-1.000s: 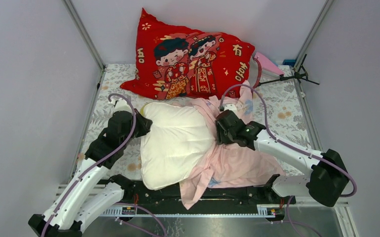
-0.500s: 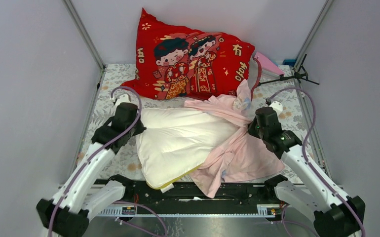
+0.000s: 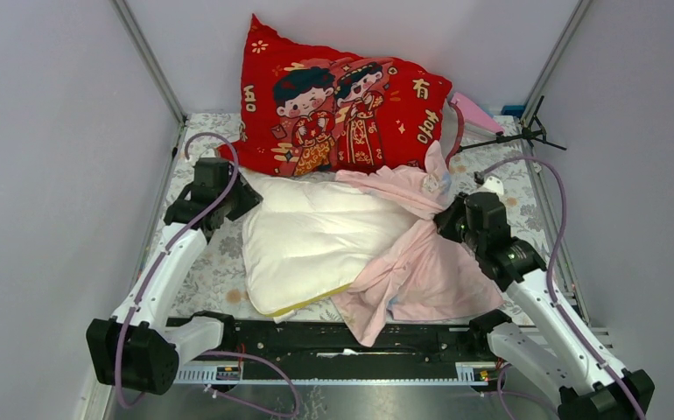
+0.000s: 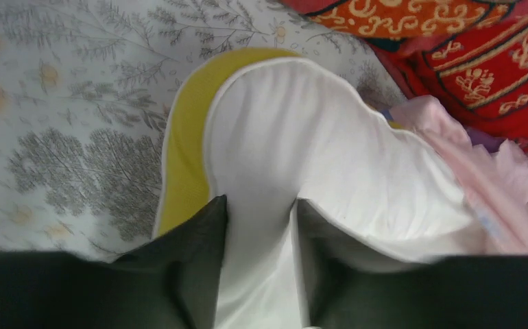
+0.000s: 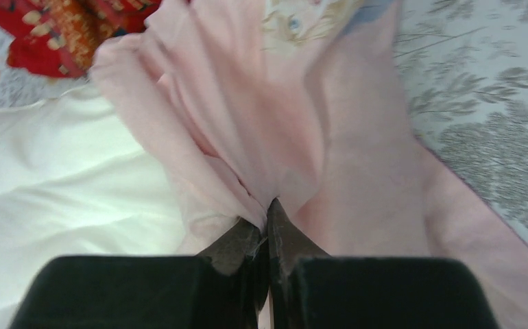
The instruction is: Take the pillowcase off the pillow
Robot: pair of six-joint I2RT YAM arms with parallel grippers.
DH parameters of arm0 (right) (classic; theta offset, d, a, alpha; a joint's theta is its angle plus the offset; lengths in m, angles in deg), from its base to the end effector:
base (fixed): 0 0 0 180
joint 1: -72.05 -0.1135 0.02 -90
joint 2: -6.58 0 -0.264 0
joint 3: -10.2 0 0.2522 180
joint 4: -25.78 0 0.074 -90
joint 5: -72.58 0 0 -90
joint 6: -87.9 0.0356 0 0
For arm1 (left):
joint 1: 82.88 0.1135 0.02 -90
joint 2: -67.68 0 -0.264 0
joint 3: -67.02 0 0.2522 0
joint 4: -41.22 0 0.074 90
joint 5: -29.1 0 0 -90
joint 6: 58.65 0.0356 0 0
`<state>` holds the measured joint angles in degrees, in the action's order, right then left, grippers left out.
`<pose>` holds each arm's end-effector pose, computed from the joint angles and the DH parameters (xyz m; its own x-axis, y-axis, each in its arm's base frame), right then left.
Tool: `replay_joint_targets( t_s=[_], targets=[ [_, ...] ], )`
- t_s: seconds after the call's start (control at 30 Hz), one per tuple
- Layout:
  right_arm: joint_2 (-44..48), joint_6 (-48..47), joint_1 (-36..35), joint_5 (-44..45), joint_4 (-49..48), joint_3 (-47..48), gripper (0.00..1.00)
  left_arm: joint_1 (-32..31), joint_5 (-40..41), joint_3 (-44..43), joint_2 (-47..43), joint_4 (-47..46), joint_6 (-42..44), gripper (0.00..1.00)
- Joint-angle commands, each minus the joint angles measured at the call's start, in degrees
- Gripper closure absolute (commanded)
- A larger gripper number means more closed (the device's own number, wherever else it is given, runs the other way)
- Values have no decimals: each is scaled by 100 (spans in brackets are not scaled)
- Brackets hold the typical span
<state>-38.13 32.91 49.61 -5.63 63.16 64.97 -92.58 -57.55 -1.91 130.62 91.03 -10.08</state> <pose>0.1668 0.0610 0.2933 -0.4656 0.4154 -0.7815 0.0748 0.8983 0.4329 0.2268 -0.0367 0.2991 -0.5955 -0.5684 -0.5677 -0.3567 0.8203 -0.4471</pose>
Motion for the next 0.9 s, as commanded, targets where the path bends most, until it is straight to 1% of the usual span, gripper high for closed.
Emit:
replay_joint_targets(
  t_s=[0.0, 0.03, 0.07, 0.1, 0.13, 0.2, 0.23, 0.27, 0.3, 0.47, 0.6, 0.7, 0.77, 0.87],
  targets=[
    [-543, -490, 112, -1529, -759, 379, 100, 146, -980, 3, -181, -1075, 303, 40],
    [-776, -577, 107, -1772, -689, 550, 100, 80, -1230, -71, -117, -994, 454, 33],
    [-1013, -652, 103, -1950, -619, 686, 100, -45, -1339, -207, -24, -804, 748, 29],
    [-1255, -693, 107, -2107, -580, 783, 100, -238, -1275, -388, 51, -529, 919, 28],
    [-1408, -711, 100, -2215, -571, 850, 100, -564, -1055, -513, 52, -300, 1089, 27],
    [-1563, -695, 78, -2273, -644, 861, 100, -1454, -487, -593, -195, -240, 1349, 22],
    [-1594, -675, 81, -2269, -688, 846, 100, -1947, -220, -605, -291, -239, 1448, 13],
    [-1601, -660, 81, -2259, -724, 825, 100, -2400, -40, -616, -355, -235, 1536, 10],
    [-1599, -651, 81, -2232, -739, 811, 100, -2825, 79, -619, -371, -201, 1630, 3],
    [-1520, -669, 81, -2042, -727, 820, 100, -4346, 620, -521, -13, 41, 2052, 1],
    [-1450, -680, 82, -1912, -675, 817, 100, -5215, 1262, -423, 495, 221, 2069, 2],
    [-1410, -690, 77, -1819, -665, 763, 99, -5627, 1460, -295, 872, 250, 2049, 2],
    [-1422, -695, 79, -1803, -666, 756, 99, -5690, 1608, -215, 1136, 282, 1986, 3],
    [-1440, -689, 82, -1872, -745, 741, 99, -5693, 1490, -144, 1506, 155, 1857, 5]
  ],
)
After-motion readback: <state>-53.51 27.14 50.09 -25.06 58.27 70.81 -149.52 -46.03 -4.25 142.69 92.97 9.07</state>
